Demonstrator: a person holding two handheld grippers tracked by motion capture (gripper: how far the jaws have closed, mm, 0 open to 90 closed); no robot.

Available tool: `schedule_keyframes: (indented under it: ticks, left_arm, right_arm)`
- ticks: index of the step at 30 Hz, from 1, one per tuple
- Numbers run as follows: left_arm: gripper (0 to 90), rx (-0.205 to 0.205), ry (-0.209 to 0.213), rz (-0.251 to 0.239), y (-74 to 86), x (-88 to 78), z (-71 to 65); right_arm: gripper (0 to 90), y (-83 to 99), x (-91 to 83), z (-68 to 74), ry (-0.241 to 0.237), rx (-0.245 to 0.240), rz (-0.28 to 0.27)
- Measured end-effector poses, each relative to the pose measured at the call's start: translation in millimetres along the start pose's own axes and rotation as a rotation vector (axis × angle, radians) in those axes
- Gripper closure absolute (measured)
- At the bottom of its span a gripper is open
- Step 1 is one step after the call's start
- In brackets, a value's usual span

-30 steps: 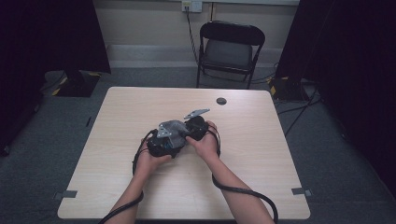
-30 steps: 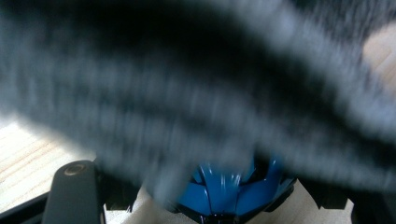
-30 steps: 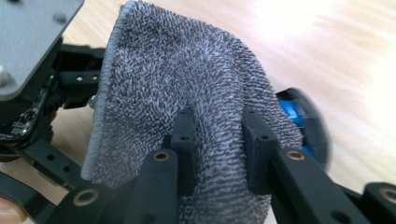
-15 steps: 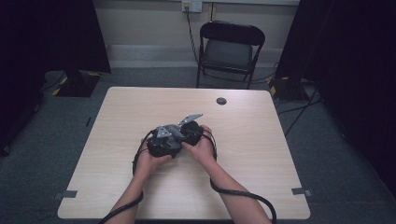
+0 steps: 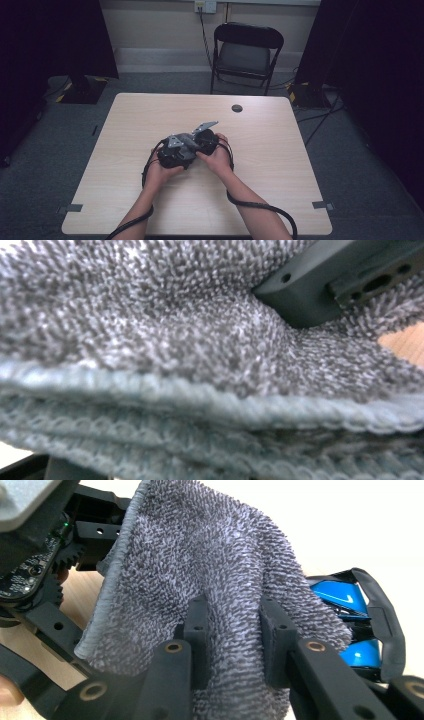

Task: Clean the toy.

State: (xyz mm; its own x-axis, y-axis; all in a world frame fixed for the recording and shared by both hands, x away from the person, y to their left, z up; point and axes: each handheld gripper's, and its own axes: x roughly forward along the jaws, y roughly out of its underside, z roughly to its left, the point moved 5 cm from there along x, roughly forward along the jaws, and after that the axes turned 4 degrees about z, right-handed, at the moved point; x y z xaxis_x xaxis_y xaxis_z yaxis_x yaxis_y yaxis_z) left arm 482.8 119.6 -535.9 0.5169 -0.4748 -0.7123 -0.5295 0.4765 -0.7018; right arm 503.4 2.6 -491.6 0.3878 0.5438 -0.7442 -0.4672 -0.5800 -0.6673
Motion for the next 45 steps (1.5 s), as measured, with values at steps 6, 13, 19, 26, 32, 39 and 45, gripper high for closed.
schedule_keyframes:
  ticks: [6,13,19,26,32,39,45]
  left_arm:
    - [25.9,0.001,-0.001,0.000,0.0,0.0,0.1]
    - [25.9,0.000,0.000,-0.001,0.0,0.0,0.0]
    - [25.9,-0.001,0.000,0.000,0.0,0.0,0.0]
    - [25.9,0.000,0.000,0.000,0.0,0.1,0.0]
    - [25.9,0.000,0.001,-0.001,0.0,0.1,0.0]
    - [25.9,-0.001,0.000,-0.001,0.0,0.1,0.0]
    - [25.9,0.000,0.000,0.000,0.0,0.0,0.0]
  right_arm:
    - [70.5,0.5,-1.1,-3.6,-0.002,0.005,0.003]
    - [70.5,0.4,-1.8,-8.0,0.005,0.006,0.005]
    - [70.6,-0.3,-3.4,-14.0,0.029,0.020,0.019]
    - [70.5,-0.3,-5.0,-22.4,0.048,0.031,0.024]
    - [70.6,0.2,-6.2,-31.0,0.063,0.048,0.027]
    - [70.7,0.9,-7.0,-38.5,0.077,0.071,0.027]
    - [70.9,2.5,-8.6,-44.1,0.088,0.080,0.026]
